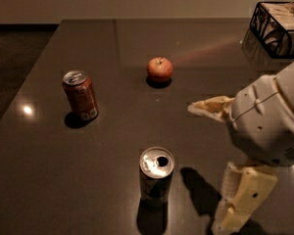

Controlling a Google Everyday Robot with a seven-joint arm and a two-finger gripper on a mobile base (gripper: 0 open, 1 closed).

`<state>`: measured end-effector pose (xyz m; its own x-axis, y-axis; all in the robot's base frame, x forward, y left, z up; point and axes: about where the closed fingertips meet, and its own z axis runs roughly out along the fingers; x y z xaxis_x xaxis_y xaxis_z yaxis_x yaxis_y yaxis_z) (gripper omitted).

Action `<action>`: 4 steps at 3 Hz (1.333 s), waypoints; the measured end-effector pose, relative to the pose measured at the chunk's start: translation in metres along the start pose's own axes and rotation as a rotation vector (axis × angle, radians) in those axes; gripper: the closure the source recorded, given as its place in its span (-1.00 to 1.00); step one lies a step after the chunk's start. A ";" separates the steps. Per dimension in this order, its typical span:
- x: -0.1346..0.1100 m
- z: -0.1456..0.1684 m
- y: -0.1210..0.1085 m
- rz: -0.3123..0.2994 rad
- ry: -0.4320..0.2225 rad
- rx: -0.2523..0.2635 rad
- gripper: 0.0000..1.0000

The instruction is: Move redbull can near coke can

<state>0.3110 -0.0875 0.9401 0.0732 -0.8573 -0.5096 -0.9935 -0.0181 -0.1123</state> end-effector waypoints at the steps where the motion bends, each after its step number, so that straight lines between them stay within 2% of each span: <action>1: -0.020 0.024 0.011 -0.017 -0.016 -0.020 -1.00; 2: -0.047 0.043 0.015 -0.031 -0.055 -0.043 -0.97; 3: -0.061 0.054 0.015 -0.032 -0.077 -0.057 -0.90; 4: -0.065 0.058 0.006 -0.020 -0.088 -0.052 -0.53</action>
Offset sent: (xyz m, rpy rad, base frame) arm -0.0155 0.0793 -0.0249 0.0827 0.0591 0.0699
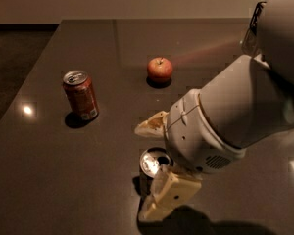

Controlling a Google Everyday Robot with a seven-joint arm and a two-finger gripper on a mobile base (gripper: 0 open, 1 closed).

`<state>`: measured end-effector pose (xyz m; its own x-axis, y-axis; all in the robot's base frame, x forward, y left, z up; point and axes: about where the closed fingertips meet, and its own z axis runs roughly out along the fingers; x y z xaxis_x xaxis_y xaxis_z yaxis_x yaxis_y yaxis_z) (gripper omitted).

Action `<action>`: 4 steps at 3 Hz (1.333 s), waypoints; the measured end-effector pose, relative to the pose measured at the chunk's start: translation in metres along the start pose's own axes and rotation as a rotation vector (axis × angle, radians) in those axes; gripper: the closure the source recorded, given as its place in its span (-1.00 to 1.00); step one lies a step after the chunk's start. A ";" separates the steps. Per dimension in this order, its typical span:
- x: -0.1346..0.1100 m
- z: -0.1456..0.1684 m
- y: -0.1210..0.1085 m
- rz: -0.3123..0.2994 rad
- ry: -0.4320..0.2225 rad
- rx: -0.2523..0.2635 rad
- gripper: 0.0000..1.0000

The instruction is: Move redbull can near coke can

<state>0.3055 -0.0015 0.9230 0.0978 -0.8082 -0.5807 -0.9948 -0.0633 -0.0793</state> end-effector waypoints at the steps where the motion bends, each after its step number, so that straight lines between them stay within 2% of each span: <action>1: 0.002 -0.003 -0.012 0.013 -0.006 0.008 -0.07; 2: 0.001 -0.007 -0.037 0.031 -0.007 0.013 0.55; 3: -0.013 -0.011 -0.062 0.036 0.004 0.028 0.97; 4: -0.036 -0.008 -0.096 0.054 0.003 0.053 1.00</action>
Offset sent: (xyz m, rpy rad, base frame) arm 0.0567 -0.0106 0.0047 0.0147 0.0386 -0.0577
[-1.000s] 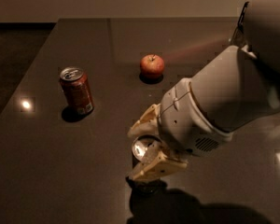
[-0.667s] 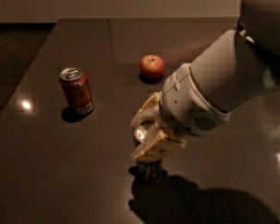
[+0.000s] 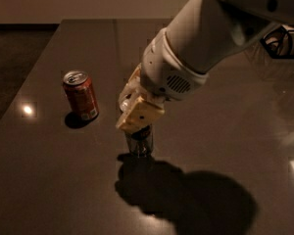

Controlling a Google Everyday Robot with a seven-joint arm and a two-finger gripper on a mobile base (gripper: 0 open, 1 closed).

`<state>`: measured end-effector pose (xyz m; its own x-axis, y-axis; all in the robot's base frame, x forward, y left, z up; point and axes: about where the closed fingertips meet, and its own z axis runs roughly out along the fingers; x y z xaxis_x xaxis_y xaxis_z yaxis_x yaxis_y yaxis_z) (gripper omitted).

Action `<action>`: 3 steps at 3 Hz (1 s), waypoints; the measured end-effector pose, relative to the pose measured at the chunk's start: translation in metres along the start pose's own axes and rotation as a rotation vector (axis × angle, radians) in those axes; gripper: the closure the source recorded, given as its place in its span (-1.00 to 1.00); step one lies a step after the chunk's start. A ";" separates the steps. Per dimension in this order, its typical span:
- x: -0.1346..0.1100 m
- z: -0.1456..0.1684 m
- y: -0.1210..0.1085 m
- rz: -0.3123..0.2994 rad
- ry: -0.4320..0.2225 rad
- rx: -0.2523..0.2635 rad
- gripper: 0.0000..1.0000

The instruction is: Move redbull can near coke can

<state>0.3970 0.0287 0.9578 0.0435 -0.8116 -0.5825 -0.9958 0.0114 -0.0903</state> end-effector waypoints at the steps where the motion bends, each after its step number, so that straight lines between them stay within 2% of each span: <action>1: -0.035 0.017 -0.028 0.062 -0.030 0.007 1.00; 2: -0.054 0.032 -0.044 0.093 -0.048 0.032 1.00; 3: -0.059 0.047 -0.058 0.114 -0.050 0.072 1.00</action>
Offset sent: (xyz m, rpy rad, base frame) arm 0.0678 0.0859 0.0061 0.0833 0.0352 -0.1397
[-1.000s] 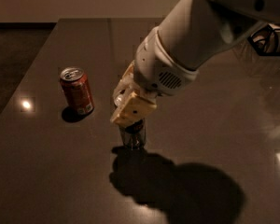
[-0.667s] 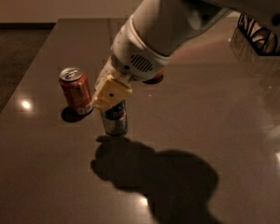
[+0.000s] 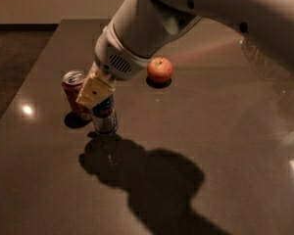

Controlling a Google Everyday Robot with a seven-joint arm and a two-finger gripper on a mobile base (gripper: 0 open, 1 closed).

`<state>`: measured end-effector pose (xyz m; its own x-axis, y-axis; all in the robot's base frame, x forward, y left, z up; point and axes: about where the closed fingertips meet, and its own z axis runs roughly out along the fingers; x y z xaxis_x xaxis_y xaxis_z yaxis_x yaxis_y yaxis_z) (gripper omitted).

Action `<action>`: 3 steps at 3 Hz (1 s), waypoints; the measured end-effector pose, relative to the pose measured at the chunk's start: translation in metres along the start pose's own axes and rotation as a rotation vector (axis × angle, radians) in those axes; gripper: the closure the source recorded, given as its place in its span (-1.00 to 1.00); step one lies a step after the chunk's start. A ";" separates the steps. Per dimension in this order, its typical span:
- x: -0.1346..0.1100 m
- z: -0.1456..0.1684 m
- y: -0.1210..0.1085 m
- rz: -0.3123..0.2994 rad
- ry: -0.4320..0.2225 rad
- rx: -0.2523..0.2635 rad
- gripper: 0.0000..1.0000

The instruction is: Move redbull can near coke can

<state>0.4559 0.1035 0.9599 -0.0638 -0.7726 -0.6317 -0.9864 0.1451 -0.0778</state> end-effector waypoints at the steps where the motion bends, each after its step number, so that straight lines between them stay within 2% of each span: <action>1: 0.004 0.014 -0.015 0.011 0.006 0.053 1.00; 2: 0.012 0.025 -0.029 0.027 0.018 0.094 0.67; 3: 0.019 0.034 -0.037 0.037 0.031 0.106 0.19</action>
Offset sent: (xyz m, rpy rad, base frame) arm 0.0534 -0.0026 -0.0444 -0.0341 -0.0684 -0.1347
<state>0.4966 0.1042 0.9249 -0.1058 -0.7841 -0.6115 -0.9618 0.2368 -0.1373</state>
